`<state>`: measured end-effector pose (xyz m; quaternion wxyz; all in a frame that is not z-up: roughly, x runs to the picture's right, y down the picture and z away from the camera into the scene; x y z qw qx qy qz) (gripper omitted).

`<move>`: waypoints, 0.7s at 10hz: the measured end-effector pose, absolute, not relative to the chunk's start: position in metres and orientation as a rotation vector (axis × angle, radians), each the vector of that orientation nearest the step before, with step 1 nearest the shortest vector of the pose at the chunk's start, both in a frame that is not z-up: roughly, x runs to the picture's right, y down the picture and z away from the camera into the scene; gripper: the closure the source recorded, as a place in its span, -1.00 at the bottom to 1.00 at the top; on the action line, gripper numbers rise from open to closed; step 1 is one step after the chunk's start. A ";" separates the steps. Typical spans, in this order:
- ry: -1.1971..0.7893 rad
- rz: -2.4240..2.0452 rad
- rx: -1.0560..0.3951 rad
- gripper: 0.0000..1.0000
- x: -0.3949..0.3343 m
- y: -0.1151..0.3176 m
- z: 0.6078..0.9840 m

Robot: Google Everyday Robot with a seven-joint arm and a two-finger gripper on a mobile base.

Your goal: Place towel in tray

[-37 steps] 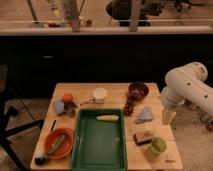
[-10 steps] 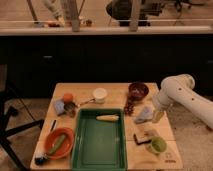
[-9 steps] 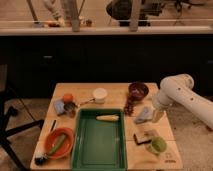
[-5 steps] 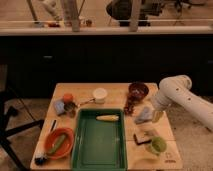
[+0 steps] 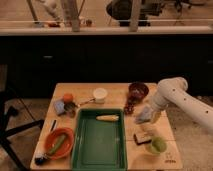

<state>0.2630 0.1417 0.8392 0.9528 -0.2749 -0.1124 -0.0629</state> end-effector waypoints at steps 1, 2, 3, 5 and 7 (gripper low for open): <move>-0.230 -0.127 -0.553 -0.60 0.263 0.143 0.843; -0.230 -0.125 -0.545 -0.60 0.264 0.144 0.847; -0.228 -0.122 -0.544 -0.60 0.265 0.147 0.851; -0.221 -0.114 -0.554 -0.60 0.267 0.154 0.862; -0.215 -0.118 -0.574 -0.60 0.263 0.158 0.875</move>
